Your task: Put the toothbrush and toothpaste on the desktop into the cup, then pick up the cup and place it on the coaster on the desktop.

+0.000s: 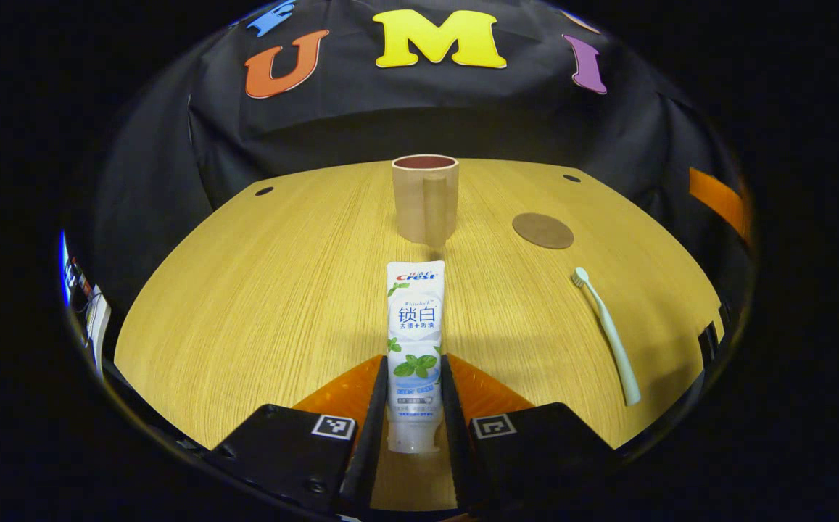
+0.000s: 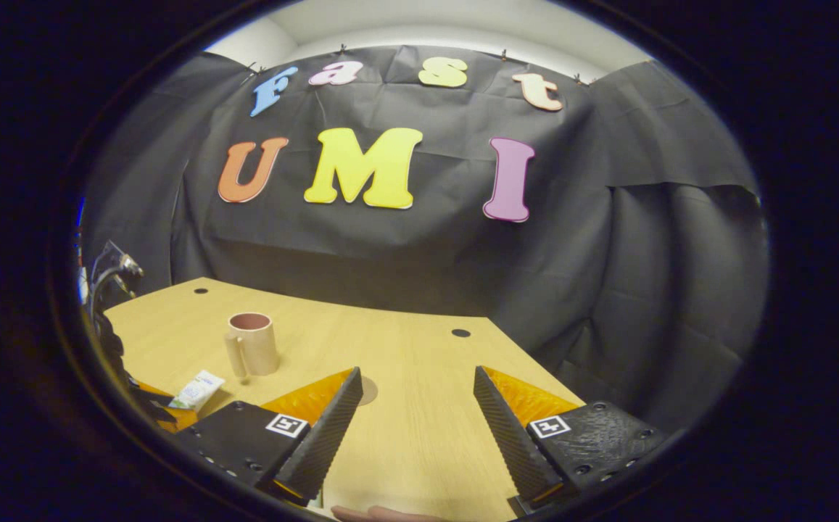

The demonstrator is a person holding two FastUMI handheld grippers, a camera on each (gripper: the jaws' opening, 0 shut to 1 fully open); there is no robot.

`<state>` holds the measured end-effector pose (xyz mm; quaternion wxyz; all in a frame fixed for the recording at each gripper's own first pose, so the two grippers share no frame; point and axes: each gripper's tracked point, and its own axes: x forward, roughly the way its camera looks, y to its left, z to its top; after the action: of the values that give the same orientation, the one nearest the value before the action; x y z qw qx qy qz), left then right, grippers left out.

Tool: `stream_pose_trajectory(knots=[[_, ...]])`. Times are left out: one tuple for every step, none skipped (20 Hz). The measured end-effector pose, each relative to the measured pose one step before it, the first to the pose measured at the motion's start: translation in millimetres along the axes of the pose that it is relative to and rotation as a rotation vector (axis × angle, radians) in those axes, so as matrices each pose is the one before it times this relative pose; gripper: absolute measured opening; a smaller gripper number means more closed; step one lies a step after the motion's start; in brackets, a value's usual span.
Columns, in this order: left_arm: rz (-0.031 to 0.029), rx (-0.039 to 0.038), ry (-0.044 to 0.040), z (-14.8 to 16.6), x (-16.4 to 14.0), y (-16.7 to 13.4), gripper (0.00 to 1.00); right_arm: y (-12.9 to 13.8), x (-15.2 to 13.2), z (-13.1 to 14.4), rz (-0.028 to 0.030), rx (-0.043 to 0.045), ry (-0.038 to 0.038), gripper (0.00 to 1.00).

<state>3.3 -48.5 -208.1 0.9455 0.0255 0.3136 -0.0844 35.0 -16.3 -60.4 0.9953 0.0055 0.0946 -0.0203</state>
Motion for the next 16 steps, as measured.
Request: stream_pose_trajectory(knots=[[-0.00790,-0.01570,-0.02553,5.56,-4.15,-0.61,0.44,1.68,2.46,-4.01,0.00482,0.00404,0.01228,0.95],[-0.01124,-0.01681,-0.01869,5.40,-3.98,-1.89,0.44,2.41,2.36,-4.92,0.00527,0.00033,0.01780,0.95],[-0.00333,-0.01635,-0.01638,2.83,-2.83,-0.14,0.44,4.42,3.65,-7.79,0.00645,-0.00206,0.02272,0.95],[-0.00037,-0.00706,-0.02224,6.25,-3.24,-0.74,0.44,6.18,2.52,-7.89,0.01129,-0.00459,0.02744,0.95],[0.00369,0.00382,-0.02264,6.04,-4.01,0.12,0.44,8.86,3.58,-9.74,0.01653,-0.00957,0.03137,0.95],[0.00864,-0.00407,-0.02862,6.94,-4.21,1.13,0.44,11.59,4.09,-11.43,0.02389,-0.01441,0.03653,0.95],[0.00763,-0.00526,-0.02953,6.74,-3.80,1.71,0.44,13.91,4.41,-12.38,0.03514,-0.02019,0.03505,0.95],[0.00539,-0.00306,-0.02848,6.92,-3.18,0.46,0.44,18.86,4.97,-13.45,0.05182,-0.03252,0.03467,0.97],[0.00321,0.00277,-0.02624,4.53,-4.20,-1.53,0.44,8.34,8.77,-12.86,0.01728,-0.02837,0.04021,0.97],[-0.00054,0.00664,-0.02577,5.67,-4.47,-0.80,0.44,7.69,7.17,-13.88,0.00699,-0.01433,0.03922,0.93],[-0.00337,0.01166,-0.01887,4.13,-4.39,-0.88,0.44,3.41,4.41,-11.15,0.00778,-0.00203,0.03932,0.93],[-0.00327,0.01460,-0.01573,3.42,-3.56,-1.70,0.44,5.62,5.12,-11.20,0.01484,0.00665,0.04099,0.93],[0.00486,0.00122,-0.00754,1.83,0.11,0.02,0.44,5.67,4.58,-10.92,0.01483,0.01287,0.05092,0.93],[-0.00080,-0.00020,-0.00066,1.55,0.28,-0.95,0.44,6.96,4.31,-10.54,0.01926,0.01709,0.04472,0.93],[-0.00580,-0.00175,0.00073,-0.24,0.34,-0.55,0.44,4.56,0.12,1.21,0.02131,0.01950,0.00132,0.90],[-0.00001,-0.00566,0.00163,-0.15,0.22,0.26,0.44,-1.36,-0.57,0.59,-0.00076,0.00782,0.00204,0.85]])
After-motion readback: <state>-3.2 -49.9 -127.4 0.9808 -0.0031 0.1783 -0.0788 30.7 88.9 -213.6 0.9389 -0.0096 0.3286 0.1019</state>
